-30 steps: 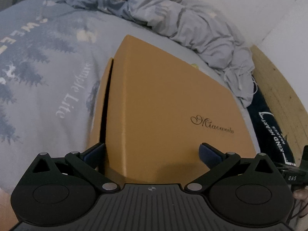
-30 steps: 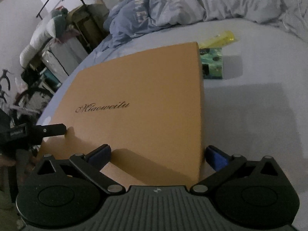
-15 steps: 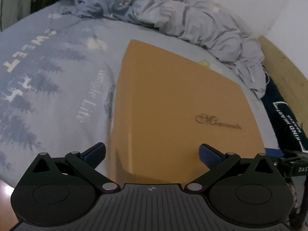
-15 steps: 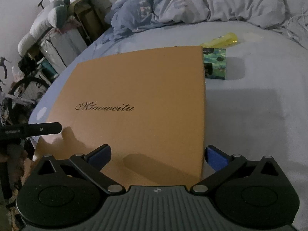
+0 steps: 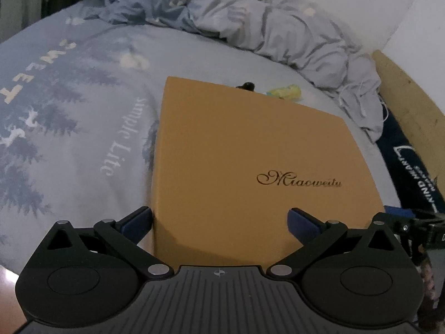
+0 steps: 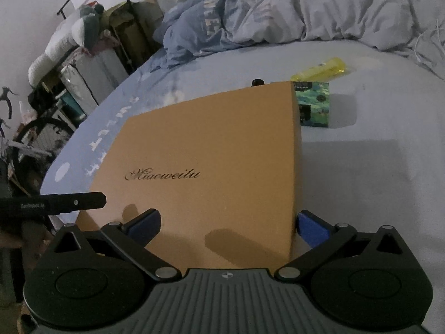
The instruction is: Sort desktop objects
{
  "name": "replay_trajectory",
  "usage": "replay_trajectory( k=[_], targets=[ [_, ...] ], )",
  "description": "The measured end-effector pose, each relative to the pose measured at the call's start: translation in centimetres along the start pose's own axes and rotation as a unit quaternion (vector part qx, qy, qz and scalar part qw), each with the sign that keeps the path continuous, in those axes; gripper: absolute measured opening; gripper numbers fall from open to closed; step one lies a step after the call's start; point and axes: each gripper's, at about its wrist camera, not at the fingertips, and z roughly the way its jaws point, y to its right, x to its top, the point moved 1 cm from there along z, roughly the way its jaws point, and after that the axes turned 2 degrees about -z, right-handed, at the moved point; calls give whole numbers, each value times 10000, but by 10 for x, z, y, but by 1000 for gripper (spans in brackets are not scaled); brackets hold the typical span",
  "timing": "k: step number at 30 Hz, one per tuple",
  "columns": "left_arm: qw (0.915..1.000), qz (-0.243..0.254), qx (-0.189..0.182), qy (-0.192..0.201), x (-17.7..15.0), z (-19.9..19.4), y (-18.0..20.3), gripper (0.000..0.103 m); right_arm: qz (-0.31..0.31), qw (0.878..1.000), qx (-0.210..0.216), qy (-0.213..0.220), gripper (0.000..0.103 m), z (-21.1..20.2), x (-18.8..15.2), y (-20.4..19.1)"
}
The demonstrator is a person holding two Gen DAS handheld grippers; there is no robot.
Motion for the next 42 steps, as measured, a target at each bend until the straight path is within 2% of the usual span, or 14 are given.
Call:
replay_trajectory(
  k=[9, 16, 28, 35, 40, 42],
  targets=[
    [9994, 248, 249, -76, -4, 18, 4, 103, -179, 9985, -466, -217, 103, 26, -6, -6],
    [9996, 189, 220, -65, 5, 29, -1, 103, 103, 9989, -411, -216, 103, 39, -1, 6],
    [9996, 191, 185, -69, 19, 47, -8, 103, 207, 9982, -480, -308, 103, 59, 13, 12],
    [9996, 201, 174, 79, 16, 47, -7, 103, 272, 9982, -462, -269, 103, 58, 13, 13],
    [9976, 348, 519, 302, 10, 32, -1, 103, 24, 9961, -883, -78, 103, 40, 8, -1],
    [9971, 355, 534, 418, 9, 18, 2, 103, 29, 9962, -868, 44, 103, 26, 5, -4]
  ],
)
